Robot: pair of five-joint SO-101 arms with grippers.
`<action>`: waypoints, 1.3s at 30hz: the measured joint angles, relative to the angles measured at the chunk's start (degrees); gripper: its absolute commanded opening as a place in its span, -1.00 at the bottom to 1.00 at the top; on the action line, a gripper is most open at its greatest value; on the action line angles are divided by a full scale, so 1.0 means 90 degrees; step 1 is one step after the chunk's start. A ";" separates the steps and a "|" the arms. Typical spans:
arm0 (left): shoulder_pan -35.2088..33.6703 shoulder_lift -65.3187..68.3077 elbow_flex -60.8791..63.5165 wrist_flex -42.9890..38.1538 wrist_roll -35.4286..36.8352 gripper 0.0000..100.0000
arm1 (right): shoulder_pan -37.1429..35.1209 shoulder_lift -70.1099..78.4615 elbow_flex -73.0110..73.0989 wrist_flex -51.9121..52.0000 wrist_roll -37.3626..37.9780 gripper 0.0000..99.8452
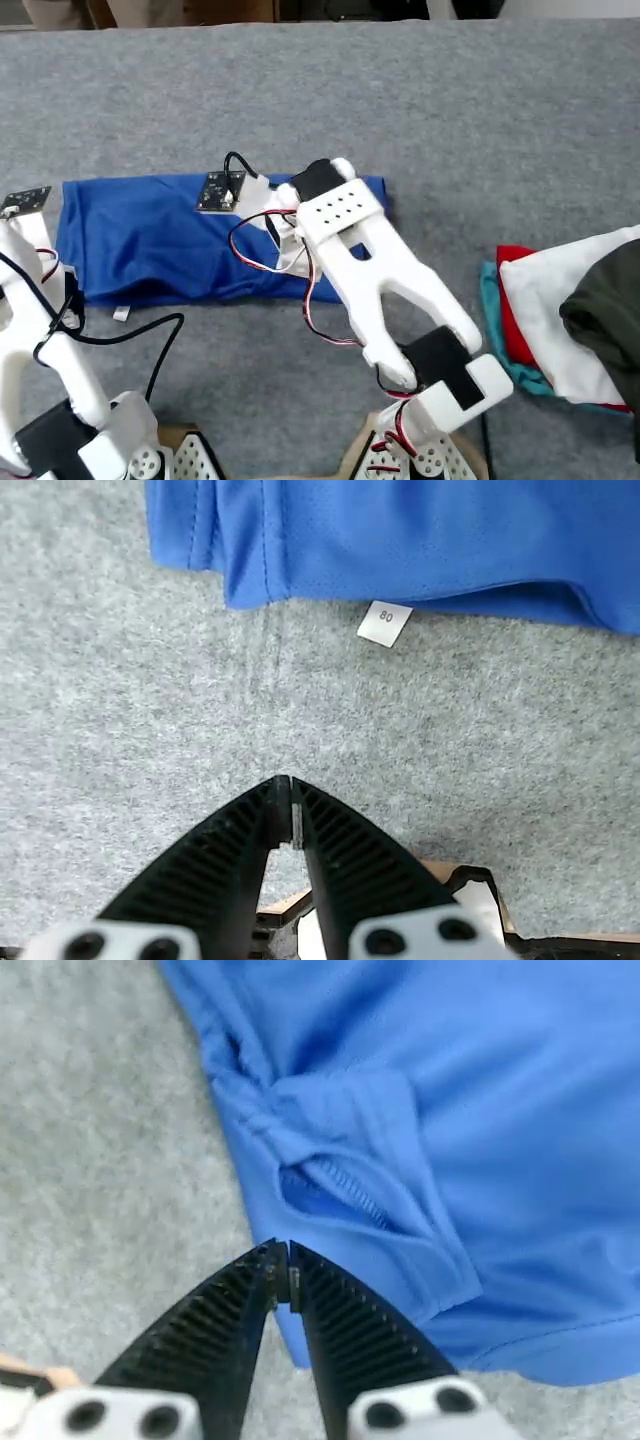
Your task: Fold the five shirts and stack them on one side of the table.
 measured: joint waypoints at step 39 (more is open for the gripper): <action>-0.0010 0.0000 -0.0078 0.0020 0.0000 -0.96 | -0.0020 0.3389 -0.5490 0.2510 -0.0410 -0.98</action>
